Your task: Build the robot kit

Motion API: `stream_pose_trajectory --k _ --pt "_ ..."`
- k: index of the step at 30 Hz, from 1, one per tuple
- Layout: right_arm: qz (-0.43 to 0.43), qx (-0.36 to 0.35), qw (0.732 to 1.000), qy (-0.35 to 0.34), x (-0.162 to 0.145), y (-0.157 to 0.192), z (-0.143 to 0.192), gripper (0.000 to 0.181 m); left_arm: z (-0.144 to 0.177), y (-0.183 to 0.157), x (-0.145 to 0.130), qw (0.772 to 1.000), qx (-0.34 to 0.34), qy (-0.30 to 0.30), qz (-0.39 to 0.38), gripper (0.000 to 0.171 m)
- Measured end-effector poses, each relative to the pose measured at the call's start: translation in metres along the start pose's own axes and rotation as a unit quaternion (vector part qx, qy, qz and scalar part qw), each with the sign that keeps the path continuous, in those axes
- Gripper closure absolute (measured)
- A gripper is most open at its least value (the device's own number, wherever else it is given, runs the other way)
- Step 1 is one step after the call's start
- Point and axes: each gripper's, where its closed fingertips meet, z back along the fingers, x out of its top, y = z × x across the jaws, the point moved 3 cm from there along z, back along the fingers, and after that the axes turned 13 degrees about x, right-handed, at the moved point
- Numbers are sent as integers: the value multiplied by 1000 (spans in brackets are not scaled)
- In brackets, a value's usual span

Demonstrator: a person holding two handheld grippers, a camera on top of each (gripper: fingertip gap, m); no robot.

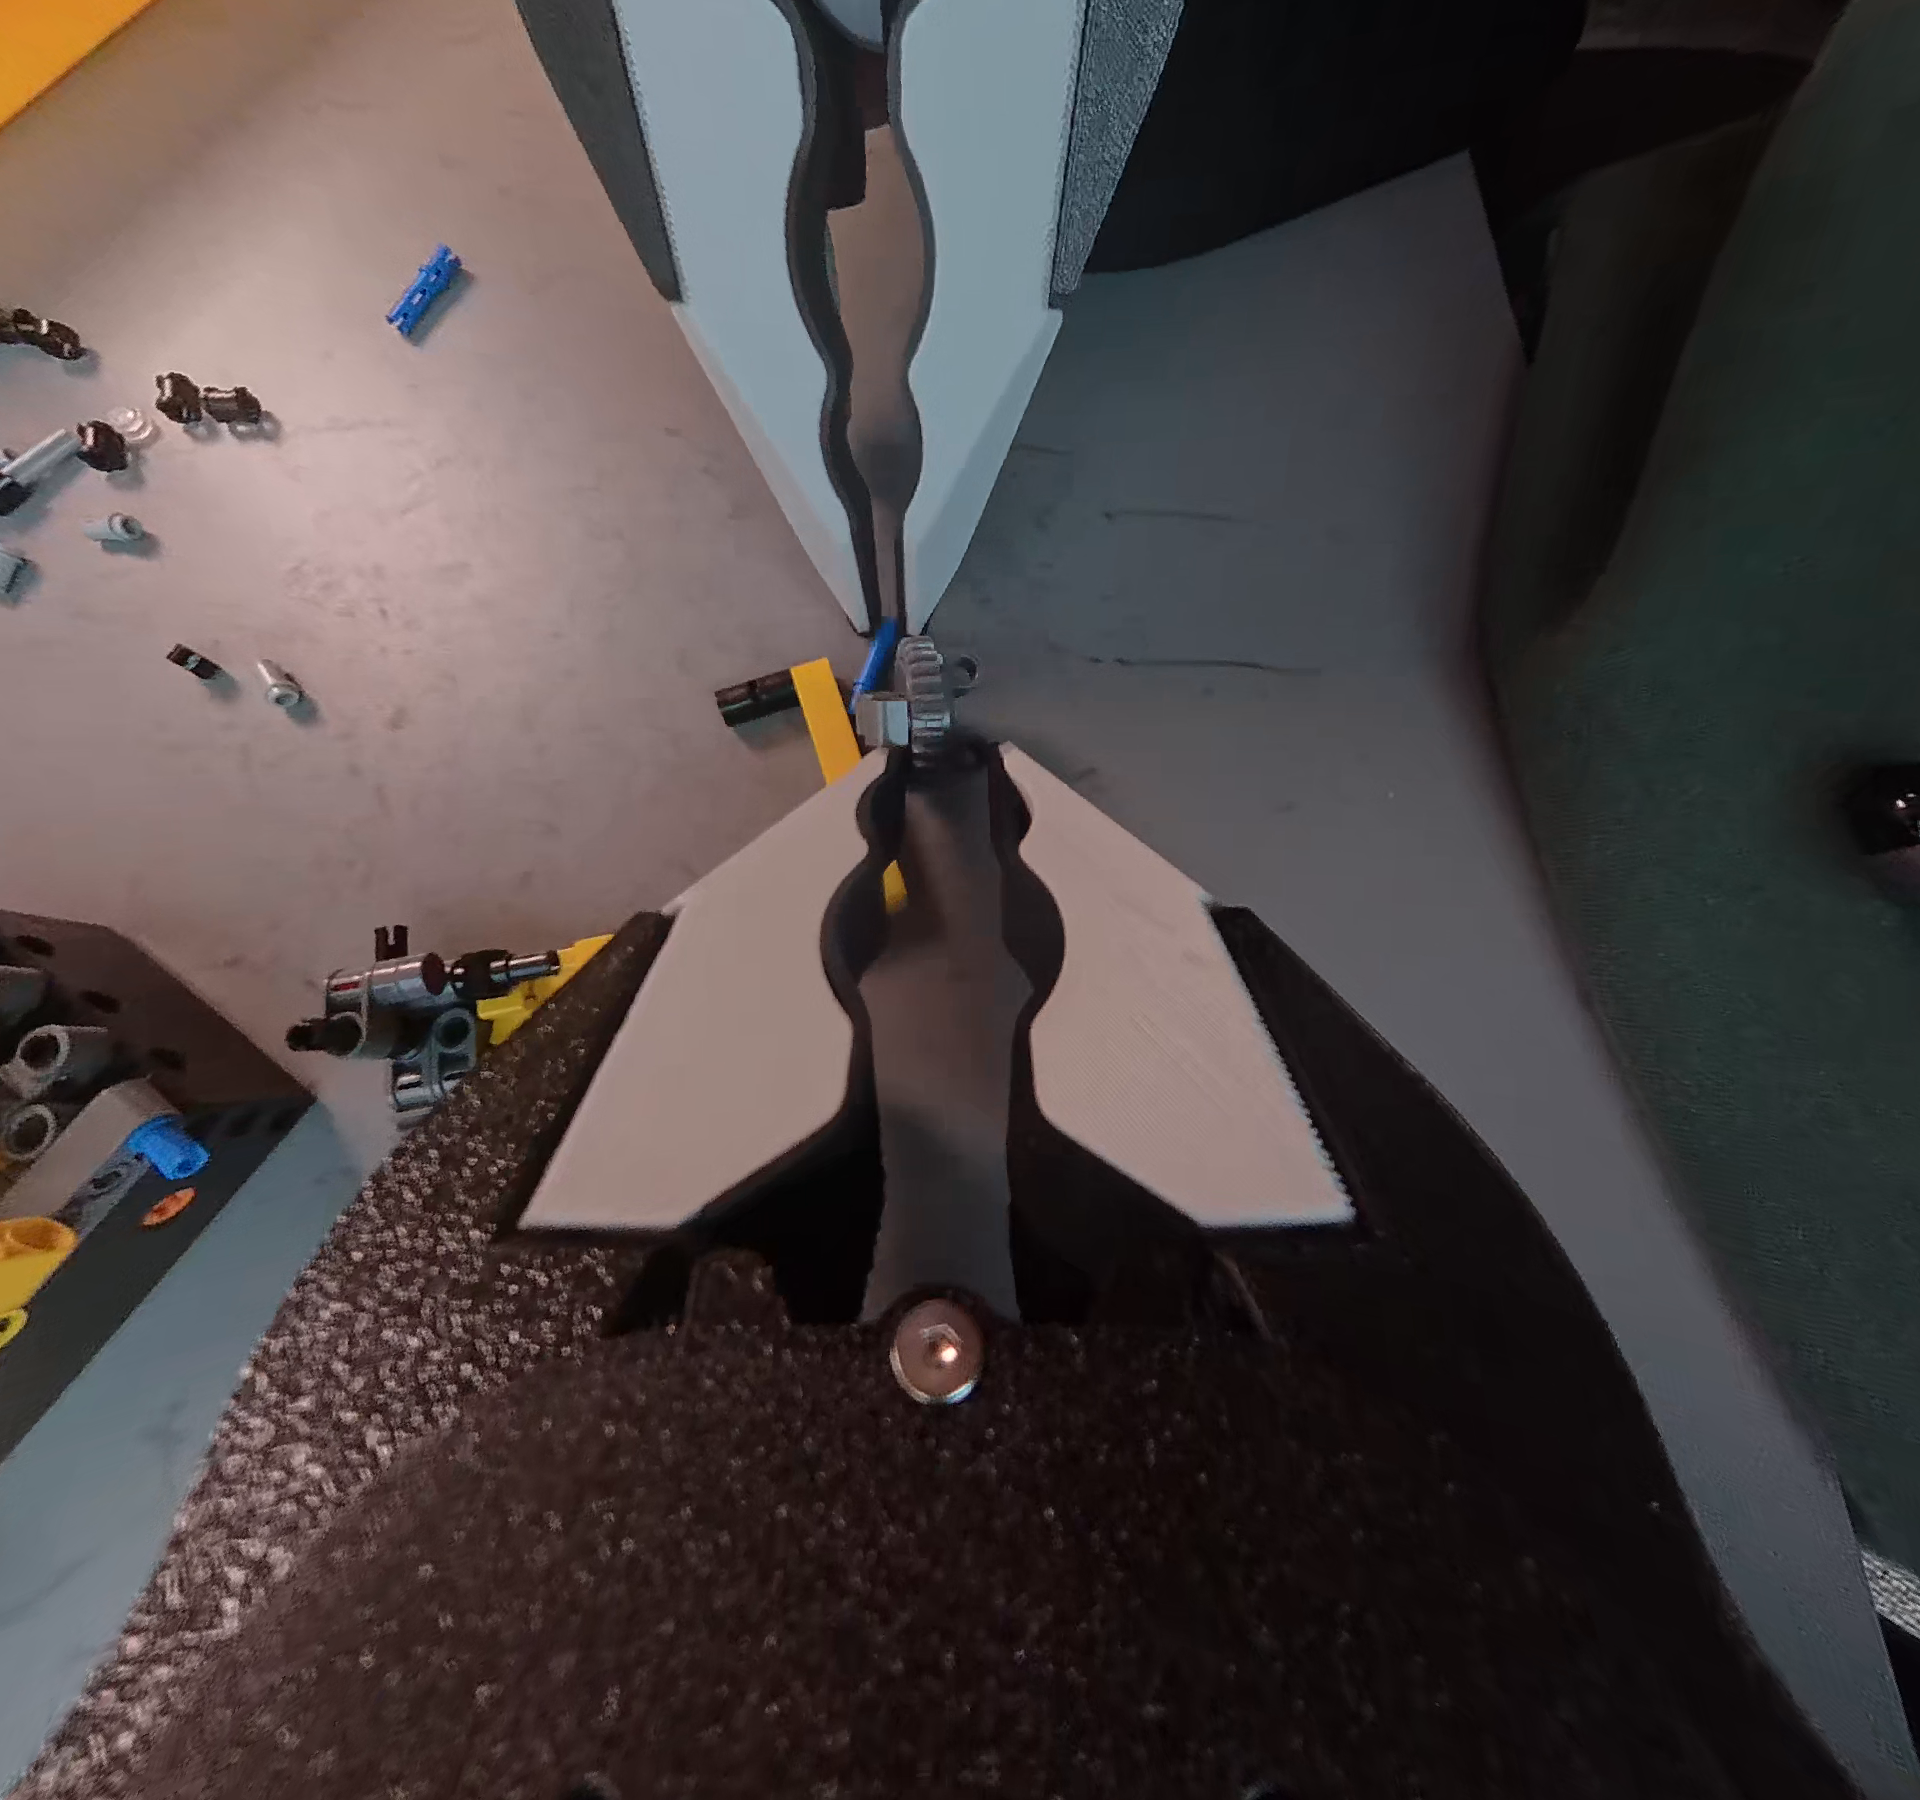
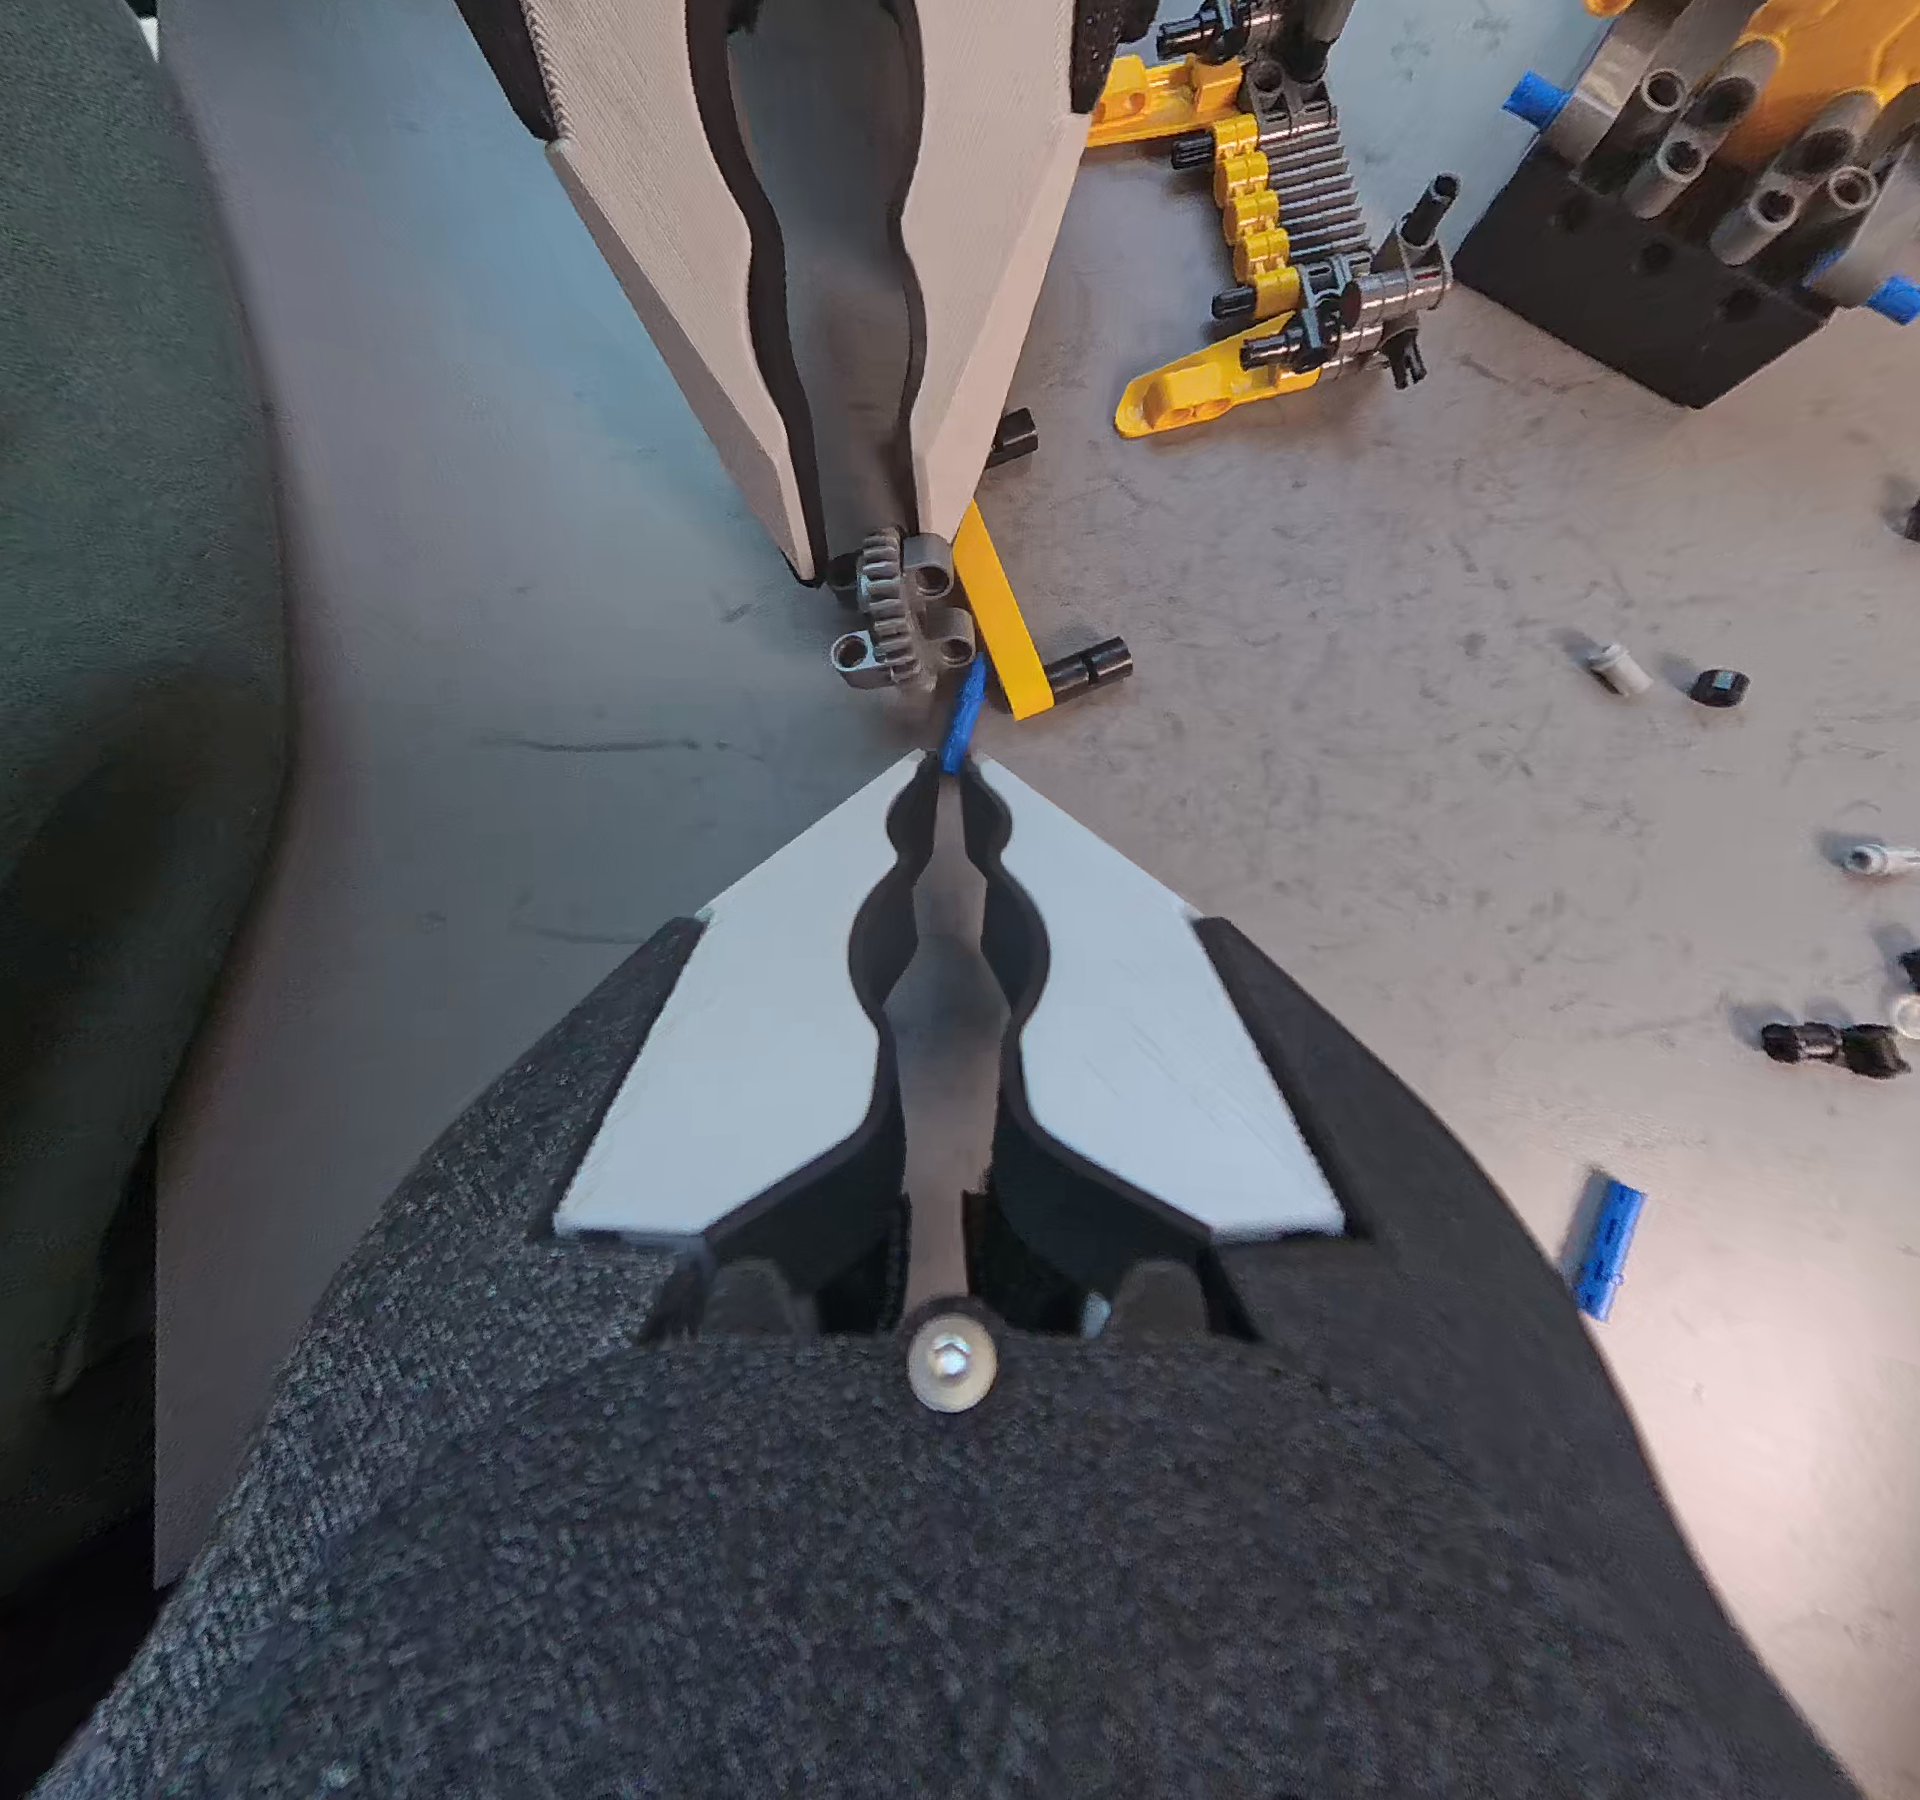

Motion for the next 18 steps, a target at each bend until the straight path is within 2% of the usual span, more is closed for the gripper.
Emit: stream_pose_trajectory --k 7,12,18 --pt "-9 -14 1000 -9 -7 1 8 178 1 -1 2 1000 6 -2 -1 157" --pt "-8 -26 998 -50 -4 11 25 178 4 0 6 1000 8 -14 3 153" --pt "11 -32 994 -102 10 26 34 178 15 0 23 997 -6 -70 27 153"
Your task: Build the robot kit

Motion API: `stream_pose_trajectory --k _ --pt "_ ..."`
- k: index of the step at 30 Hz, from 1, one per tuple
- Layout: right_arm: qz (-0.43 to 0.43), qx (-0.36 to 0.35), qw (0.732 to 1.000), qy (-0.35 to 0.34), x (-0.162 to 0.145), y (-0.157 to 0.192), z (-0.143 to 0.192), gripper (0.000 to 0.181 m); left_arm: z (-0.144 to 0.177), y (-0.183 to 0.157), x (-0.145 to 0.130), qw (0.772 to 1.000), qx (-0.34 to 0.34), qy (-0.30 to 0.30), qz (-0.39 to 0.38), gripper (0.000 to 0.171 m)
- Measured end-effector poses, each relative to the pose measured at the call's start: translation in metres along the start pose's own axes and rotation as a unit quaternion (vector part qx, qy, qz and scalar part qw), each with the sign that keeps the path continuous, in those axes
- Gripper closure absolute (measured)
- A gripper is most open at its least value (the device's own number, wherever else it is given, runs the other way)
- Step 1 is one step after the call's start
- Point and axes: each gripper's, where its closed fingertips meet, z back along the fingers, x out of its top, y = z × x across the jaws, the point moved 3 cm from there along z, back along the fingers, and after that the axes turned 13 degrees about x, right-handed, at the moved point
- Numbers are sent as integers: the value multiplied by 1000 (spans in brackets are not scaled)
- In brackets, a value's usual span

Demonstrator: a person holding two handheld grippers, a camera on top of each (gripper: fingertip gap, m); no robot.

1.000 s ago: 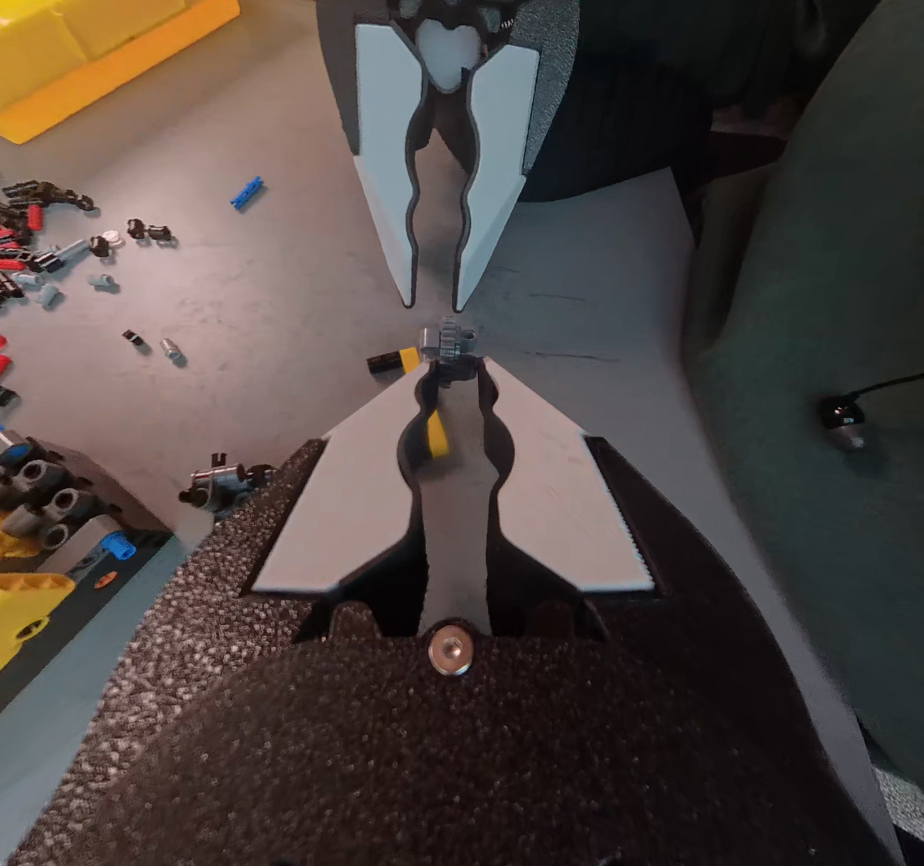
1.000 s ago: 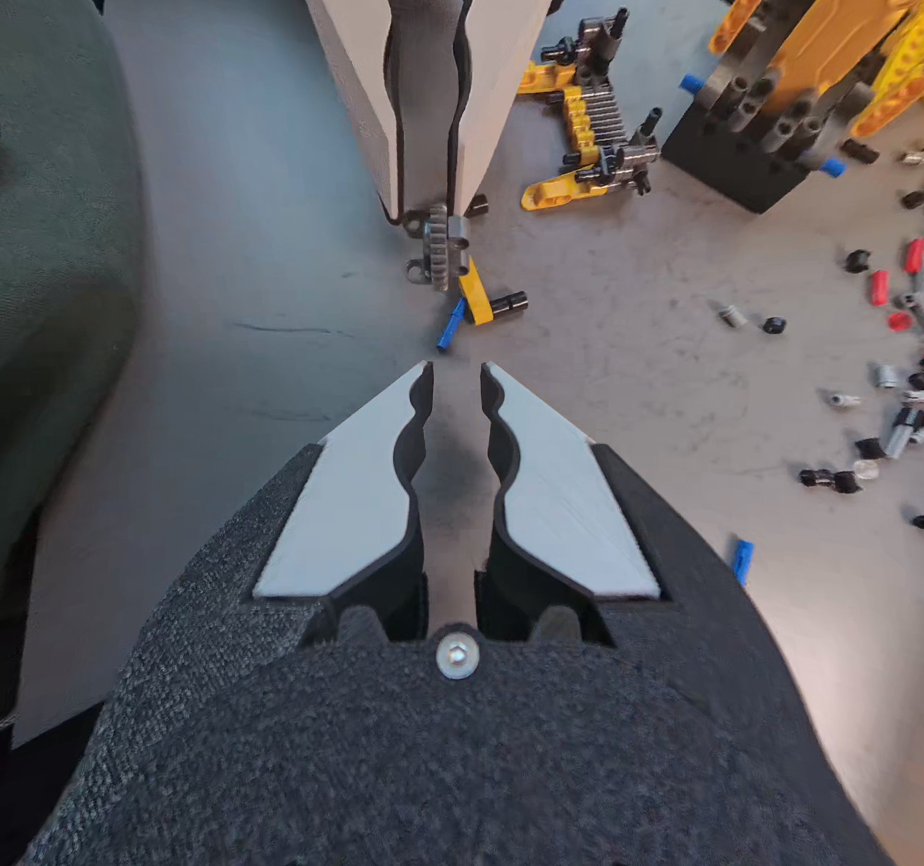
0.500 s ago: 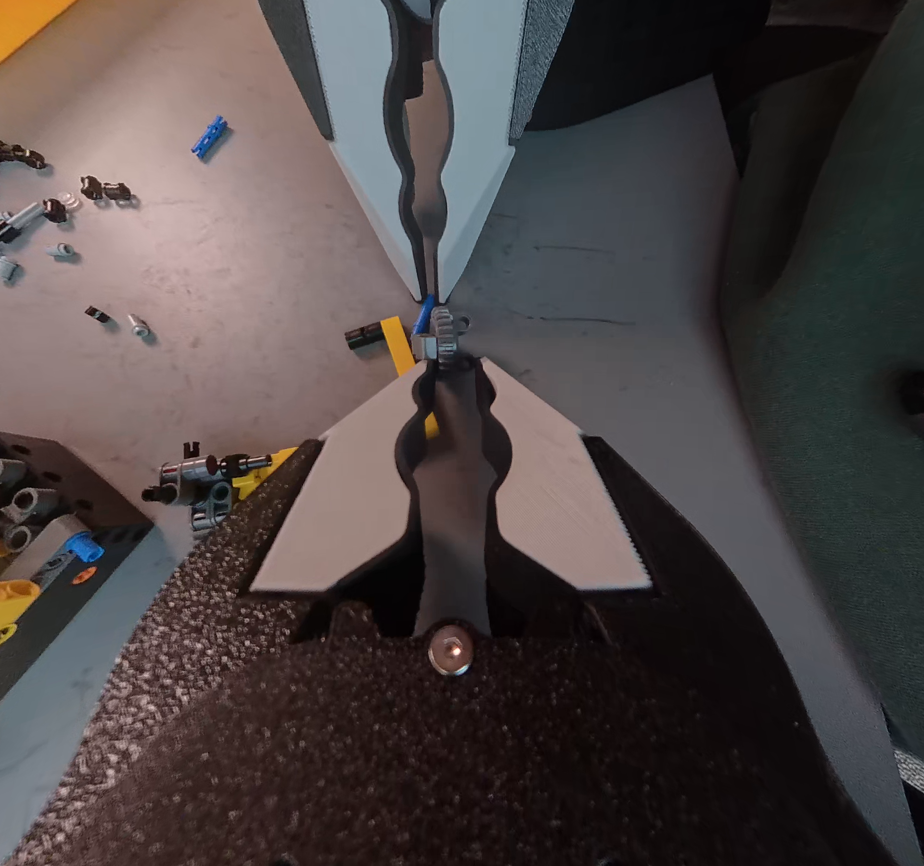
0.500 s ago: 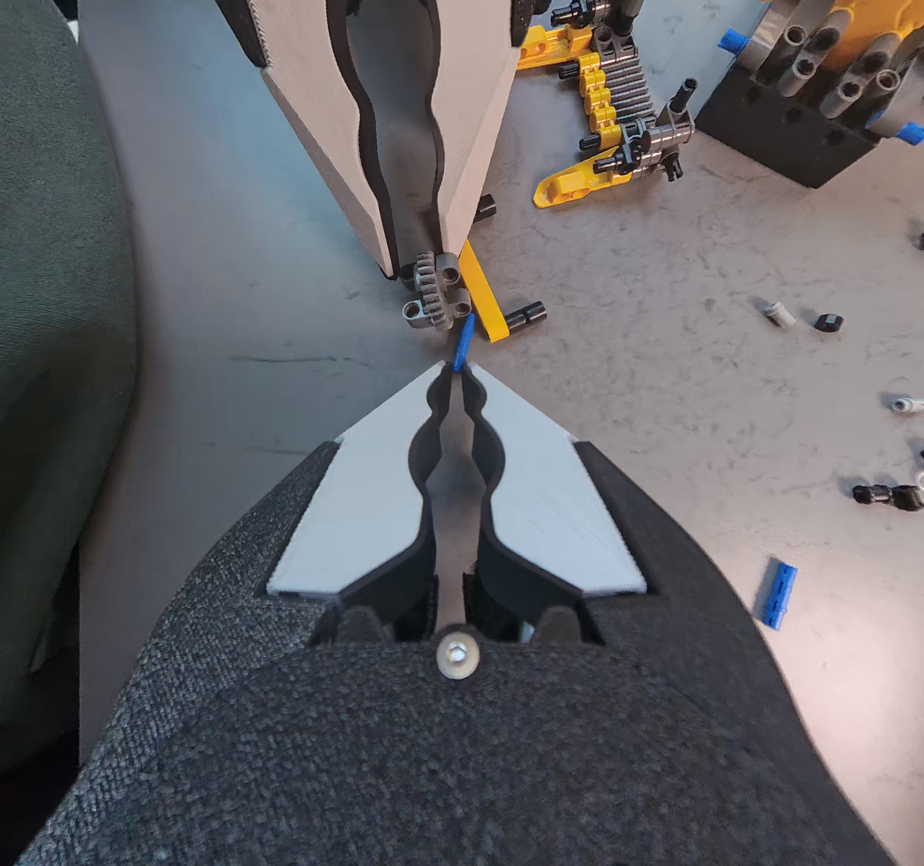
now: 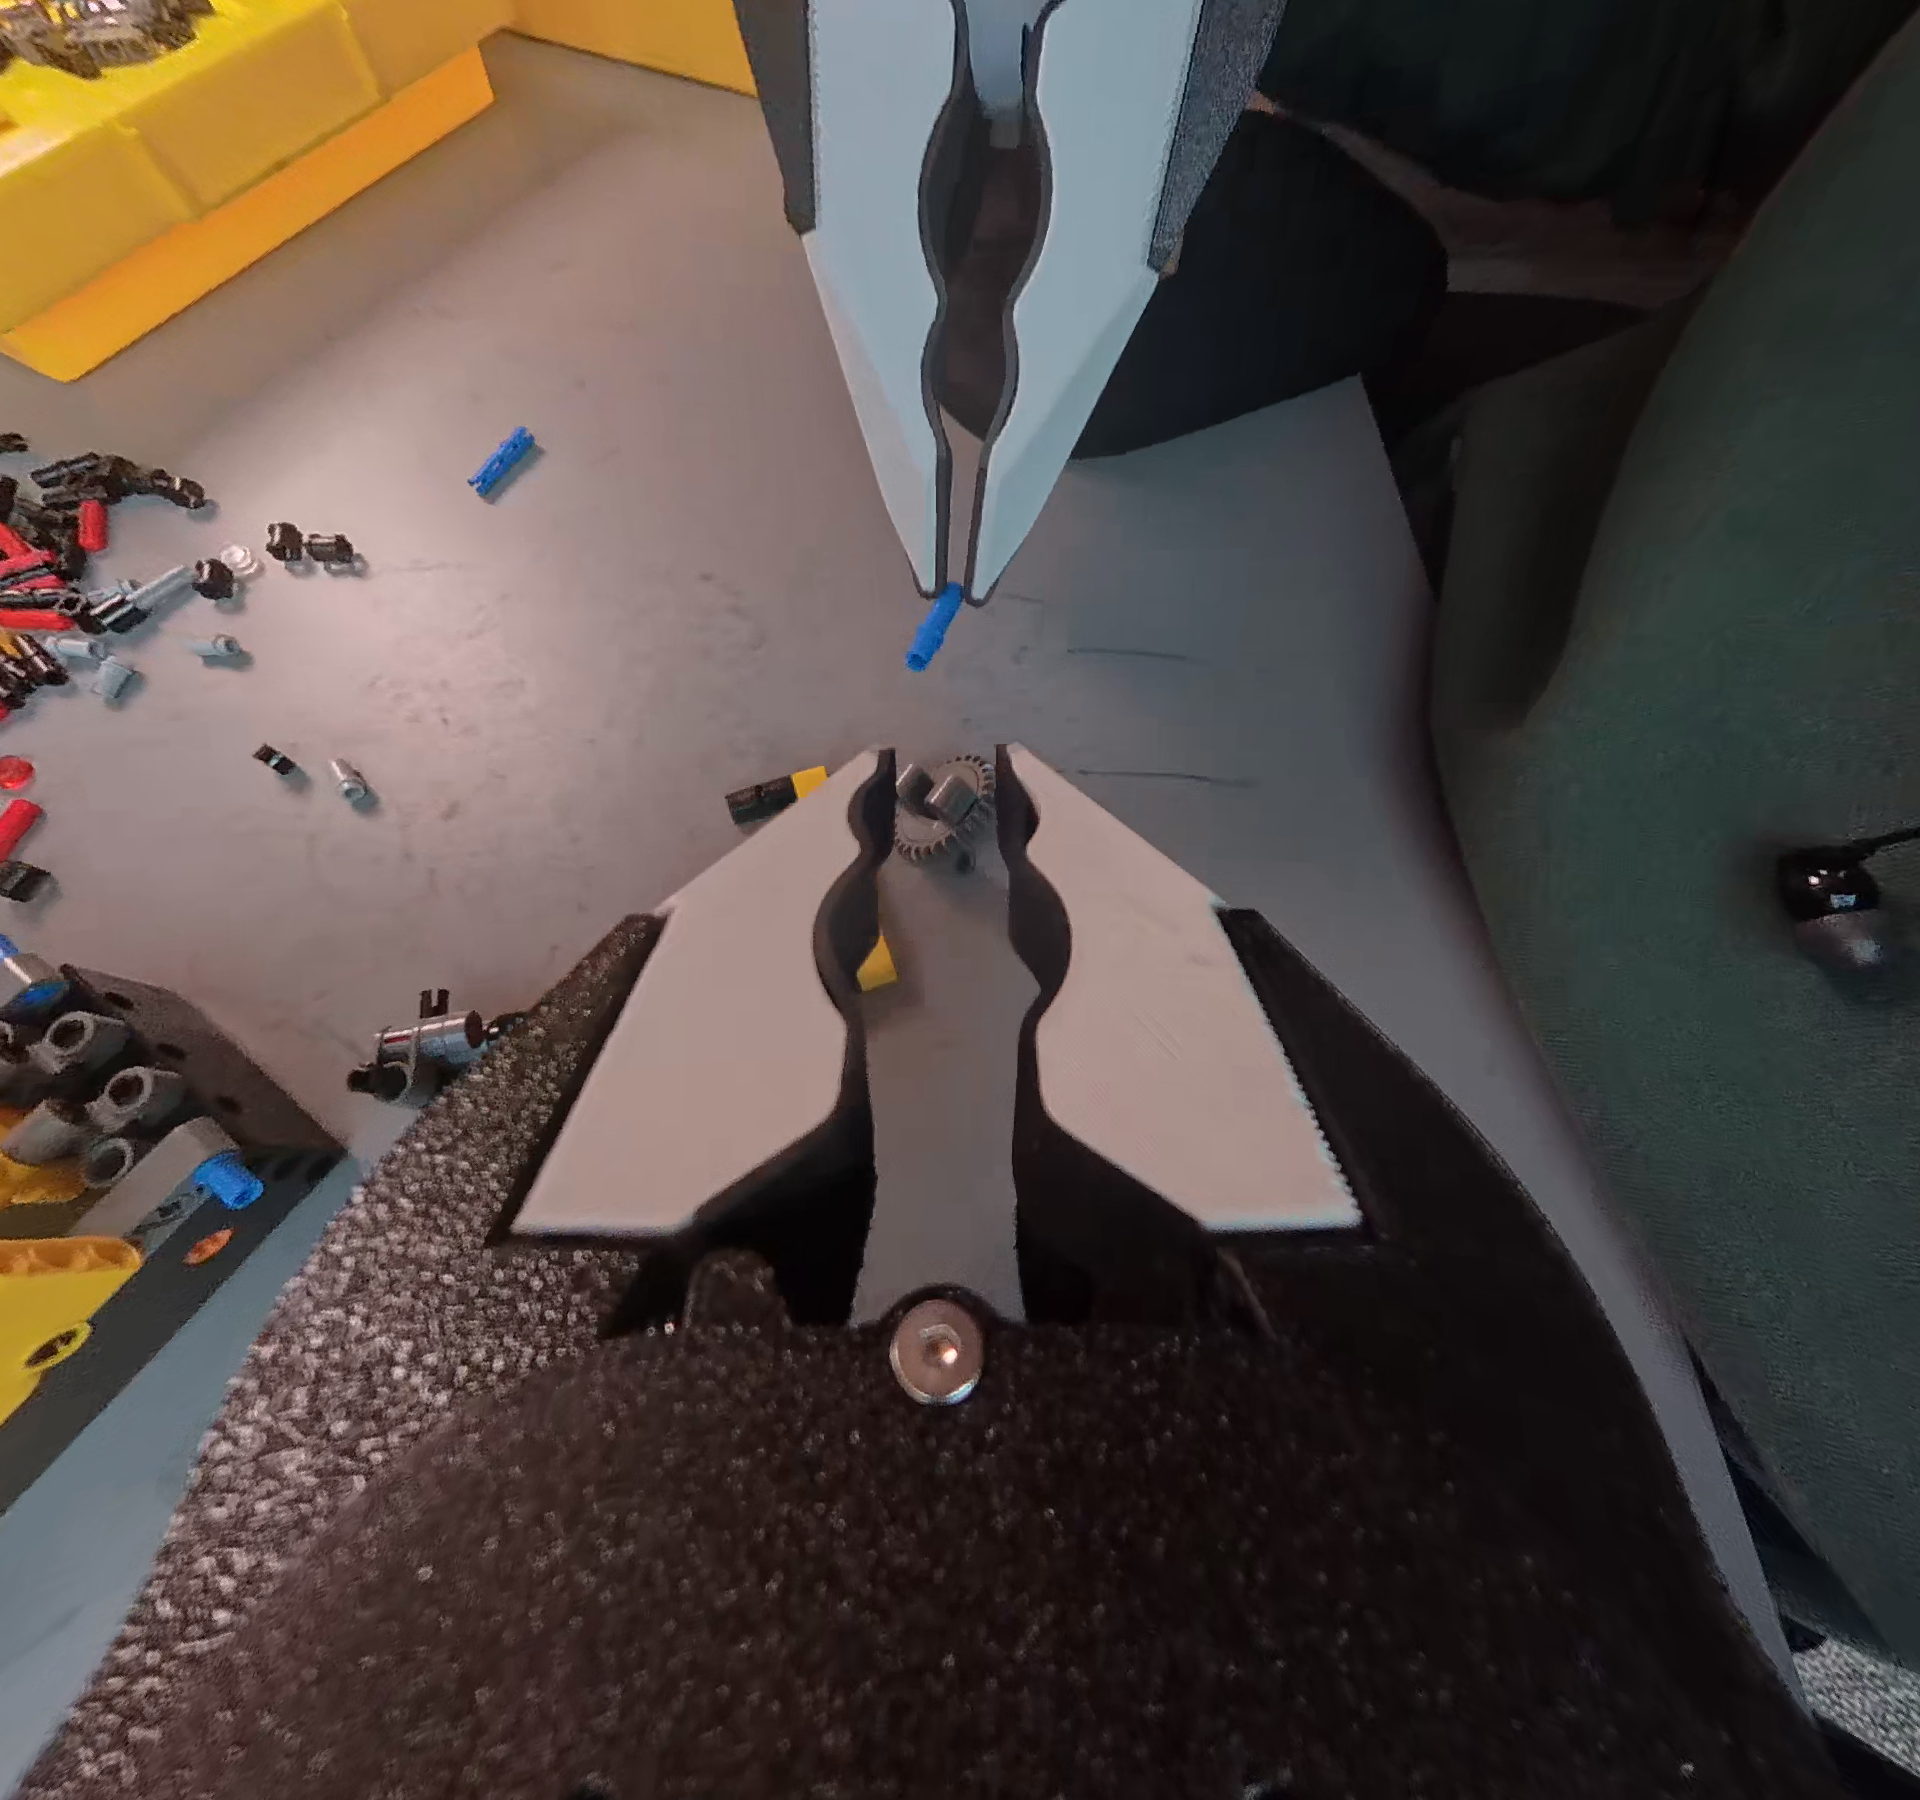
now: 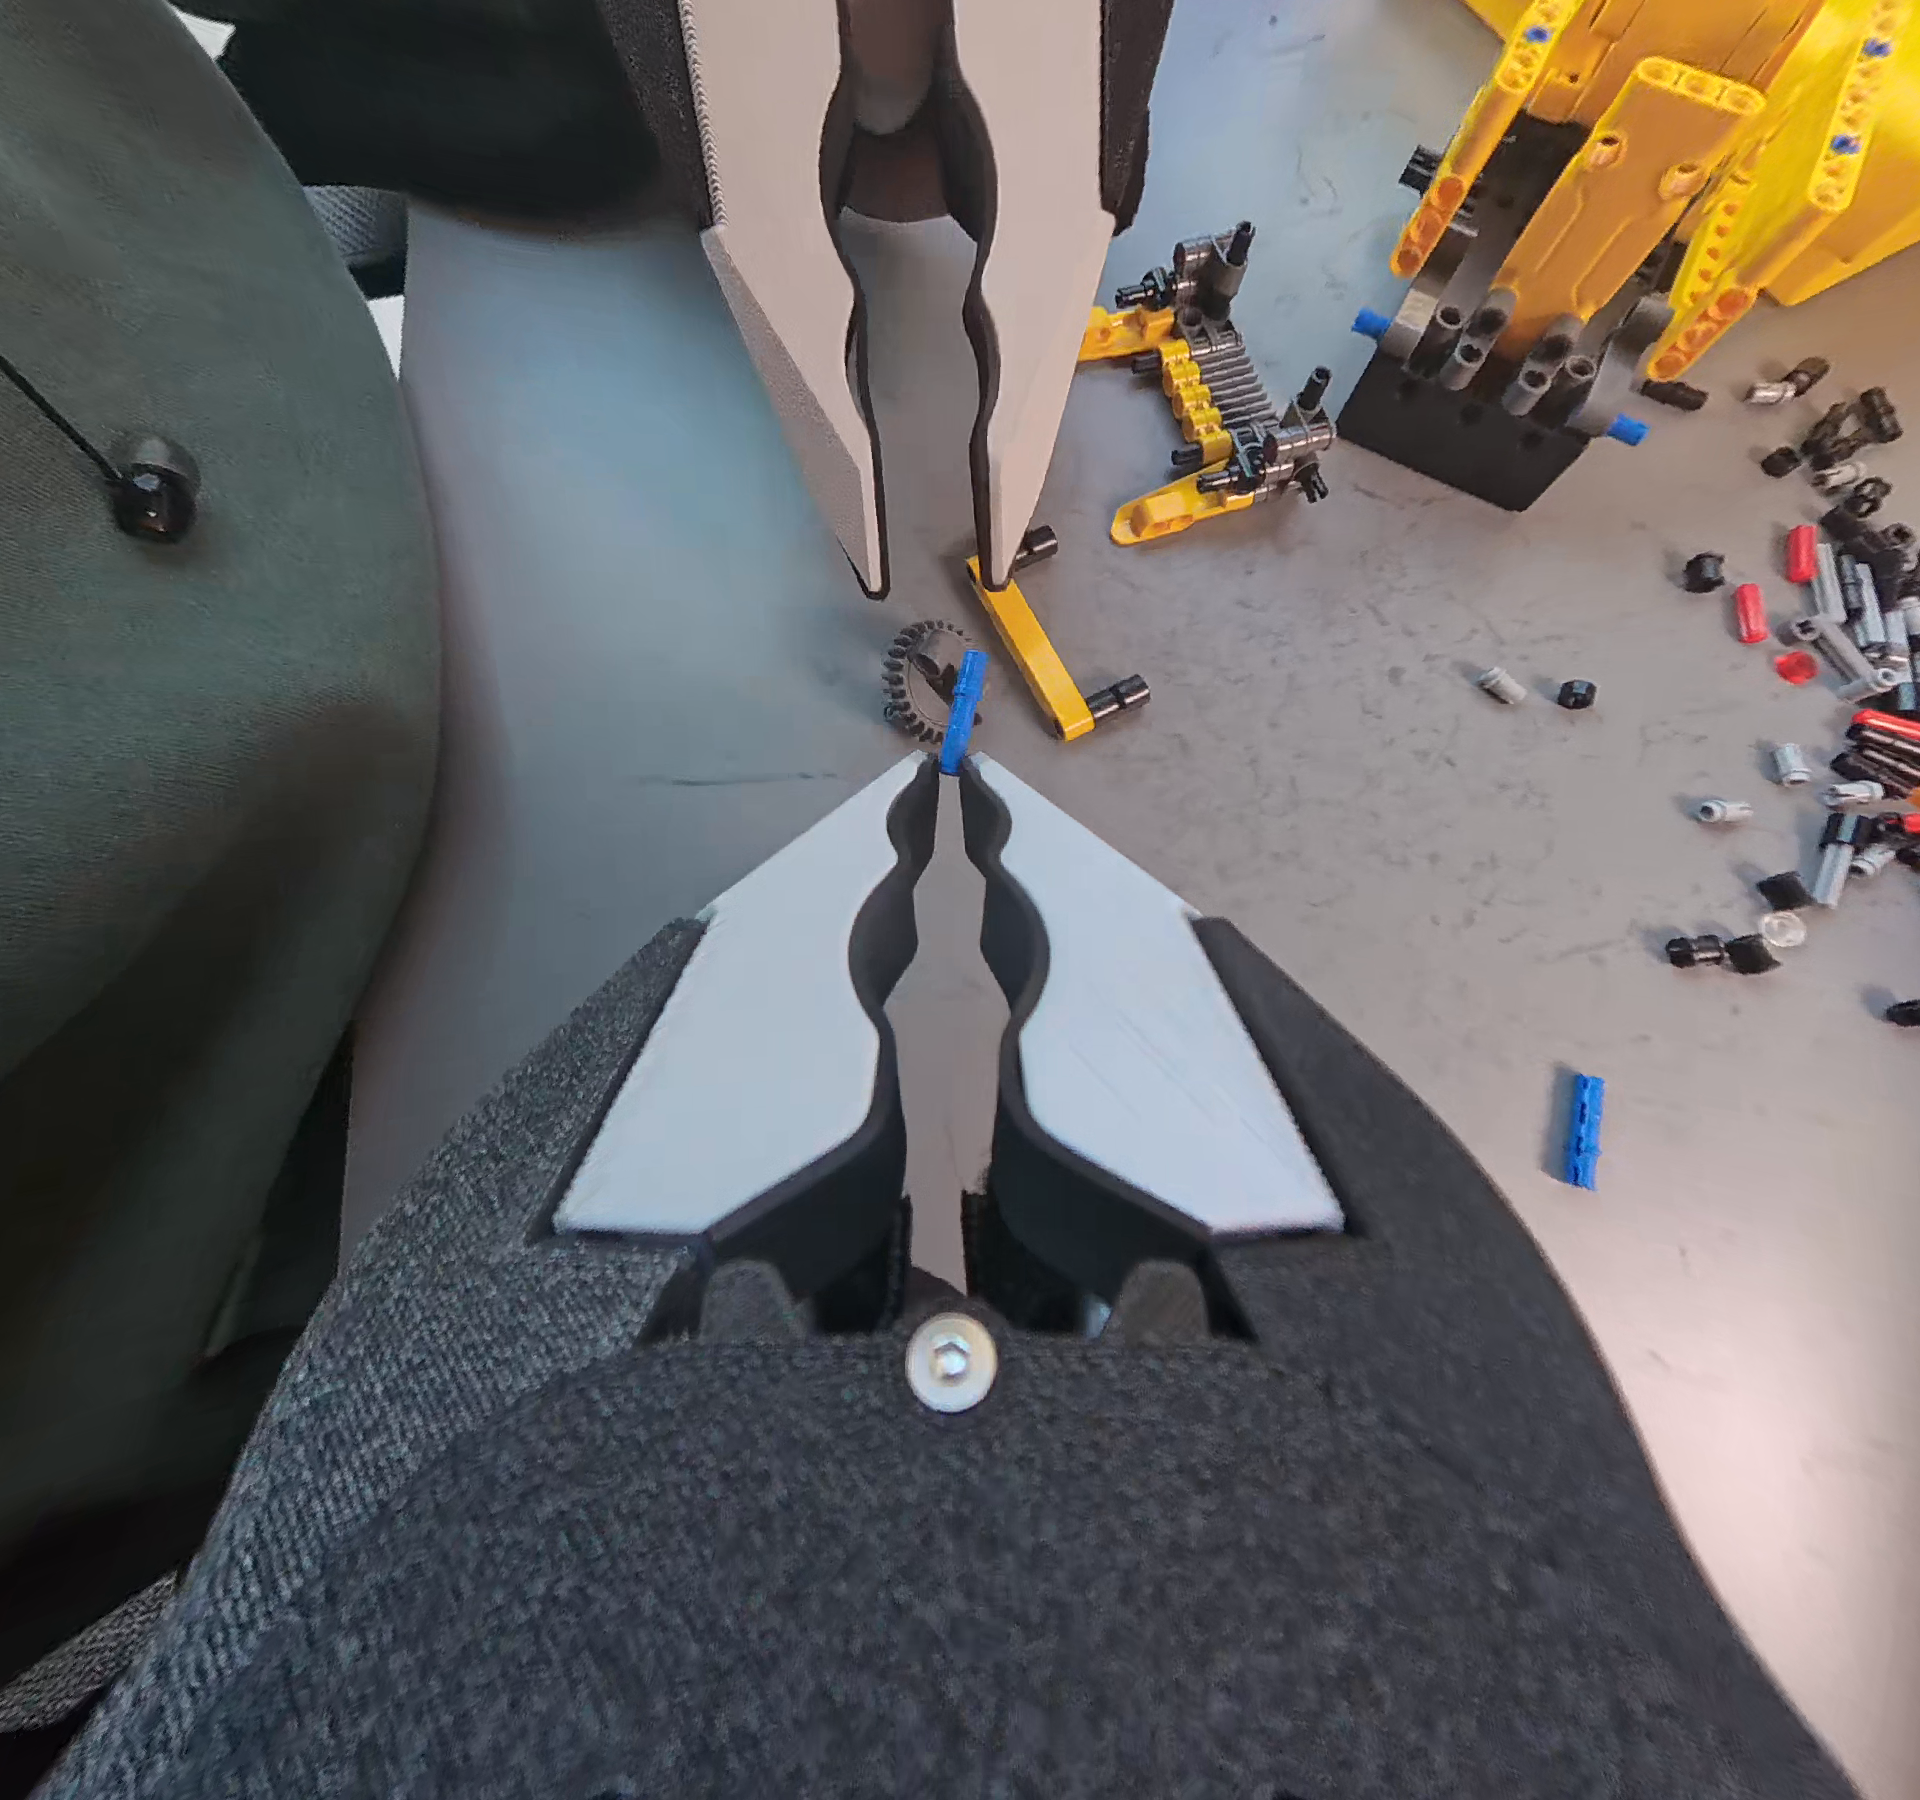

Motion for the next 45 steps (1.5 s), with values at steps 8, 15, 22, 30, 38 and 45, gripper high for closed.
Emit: stream_pose_trajectory --k 8,15,22,30,38,45 --pt "32 15 999 -19 17 15 -9 178 3 -11 12 999 -13 -38 -21 166" --pt "32 2 999 -5 15 12 -15 178 4 -12 12 999 -28 -30 0 168" --pt "36 -17 999 1 19 9 -17 169 -1 -9 5 1000 -21 -6 14 168" --pt "49 -27 998 -11 21 8 -20 178 4 -7 13 998 -32 -31 38 168" --pt "62 -34 982 -173 49 8 5 178 26 6 40 976 -77 -151 139 156" --pt "36 -21 946 -323 73 7 27 178 29 5 48 959 -116 -185 179 151"
